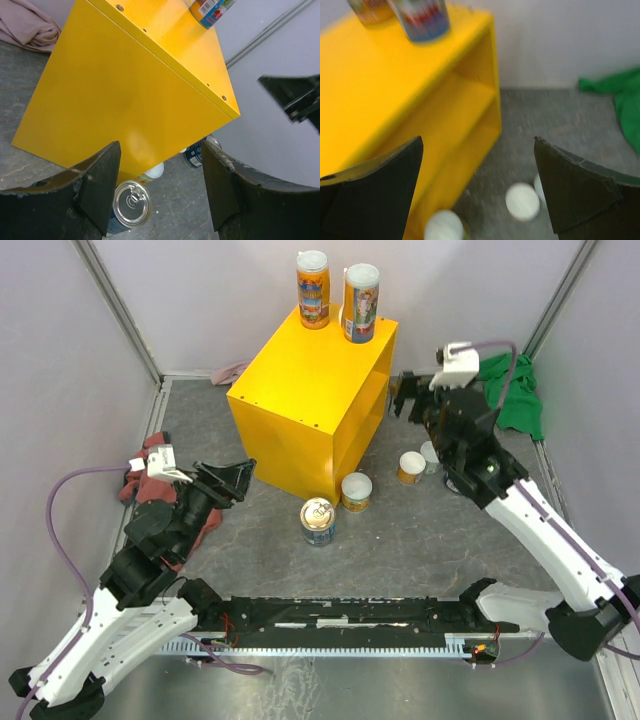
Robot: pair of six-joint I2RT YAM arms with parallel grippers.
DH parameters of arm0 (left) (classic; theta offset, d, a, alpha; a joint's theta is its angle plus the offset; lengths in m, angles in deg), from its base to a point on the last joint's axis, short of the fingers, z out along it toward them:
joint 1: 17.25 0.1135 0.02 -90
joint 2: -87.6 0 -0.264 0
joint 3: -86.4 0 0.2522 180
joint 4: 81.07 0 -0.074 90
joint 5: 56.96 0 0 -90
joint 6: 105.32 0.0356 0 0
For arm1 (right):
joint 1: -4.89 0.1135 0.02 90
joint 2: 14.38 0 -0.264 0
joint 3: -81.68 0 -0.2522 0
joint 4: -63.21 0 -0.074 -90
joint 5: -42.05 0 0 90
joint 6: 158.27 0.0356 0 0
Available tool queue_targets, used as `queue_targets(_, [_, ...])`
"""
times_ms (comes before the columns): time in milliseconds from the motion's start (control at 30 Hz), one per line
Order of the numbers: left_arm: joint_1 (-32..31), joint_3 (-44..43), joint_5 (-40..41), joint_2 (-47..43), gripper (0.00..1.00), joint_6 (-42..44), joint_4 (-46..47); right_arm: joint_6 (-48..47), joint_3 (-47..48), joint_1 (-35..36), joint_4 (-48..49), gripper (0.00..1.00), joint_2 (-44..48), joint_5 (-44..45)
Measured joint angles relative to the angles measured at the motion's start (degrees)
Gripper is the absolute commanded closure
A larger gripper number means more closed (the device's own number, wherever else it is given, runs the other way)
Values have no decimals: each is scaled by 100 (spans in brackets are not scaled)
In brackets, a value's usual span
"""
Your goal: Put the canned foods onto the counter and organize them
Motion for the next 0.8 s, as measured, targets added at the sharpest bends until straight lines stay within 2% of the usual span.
queue_targets(200, [0, 299, -190, -33, 31, -282, 35, 697, -1950, 42, -269, 1, 933, 809])
queue_targets(333, [0, 787, -334, -42, 32, -599, 116, 1307, -2691, 46, -739, 1, 1552, 1261])
queue_targets(500, [0, 1200, -446, -162, 32, -938, 256, 1954, -3084, 46, -1327, 1, 2085, 1832])
queue_targets(800, [0, 1611, -450, -487, 33, -1285, 796, 3088, -3213, 48, -2476, 0, 2070, 2629])
